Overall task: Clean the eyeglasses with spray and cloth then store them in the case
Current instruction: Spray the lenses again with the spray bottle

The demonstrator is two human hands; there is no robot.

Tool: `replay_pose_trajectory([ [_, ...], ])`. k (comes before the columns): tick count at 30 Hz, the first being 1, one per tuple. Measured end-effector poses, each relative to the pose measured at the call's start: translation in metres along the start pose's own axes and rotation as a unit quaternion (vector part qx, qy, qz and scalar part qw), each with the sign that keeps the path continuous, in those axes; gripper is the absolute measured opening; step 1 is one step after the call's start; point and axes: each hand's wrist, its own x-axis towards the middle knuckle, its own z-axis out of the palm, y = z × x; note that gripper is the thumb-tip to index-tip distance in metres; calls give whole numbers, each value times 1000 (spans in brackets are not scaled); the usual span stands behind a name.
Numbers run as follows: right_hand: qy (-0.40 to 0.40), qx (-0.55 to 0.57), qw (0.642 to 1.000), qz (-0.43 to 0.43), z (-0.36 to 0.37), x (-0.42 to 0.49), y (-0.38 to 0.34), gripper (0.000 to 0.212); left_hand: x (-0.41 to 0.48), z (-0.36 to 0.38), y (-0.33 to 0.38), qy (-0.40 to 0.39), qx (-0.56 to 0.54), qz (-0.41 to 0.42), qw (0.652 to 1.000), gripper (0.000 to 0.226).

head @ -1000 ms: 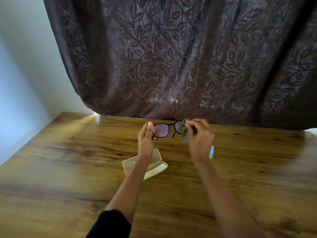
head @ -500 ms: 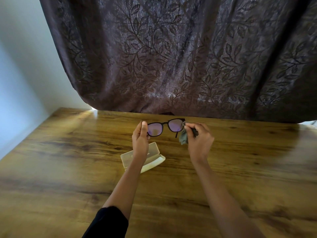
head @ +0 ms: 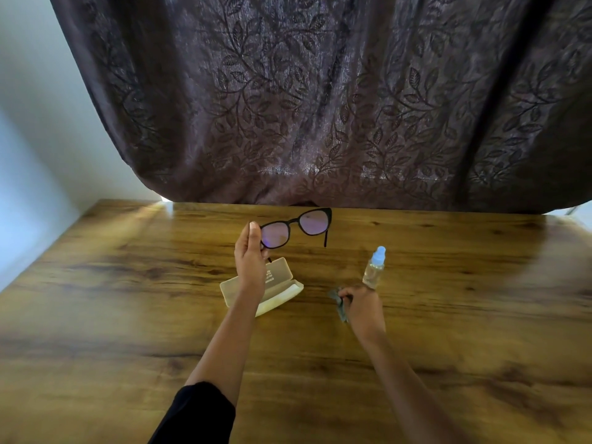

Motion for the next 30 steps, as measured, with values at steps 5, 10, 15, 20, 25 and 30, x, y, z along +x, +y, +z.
replay_pose_trajectory([
  [5,17,-40,999,9,-10,0,-5,22,1,-1,1,5,-27,-11,1000,35],
  [10,107,40,992,-45,-22,6,-24,22,5,-7,1,25,-42,-21,999,36],
  [15,196,122,969,-86,-39,17,-48,32,16,-14,10,27,-138,-59,988,36],
  [20,168,207,962,-58,-54,29,-58,38,24,-22,18,-8,-285,-89,954,37],
  [25,-36,530,847,-24,-83,25,-78,28,25,-24,21,-66,-339,-100,933,39],
  [30,-107,506,845,-136,-109,17,-87,28,25,-25,17,-111,-348,-116,924,47],
])
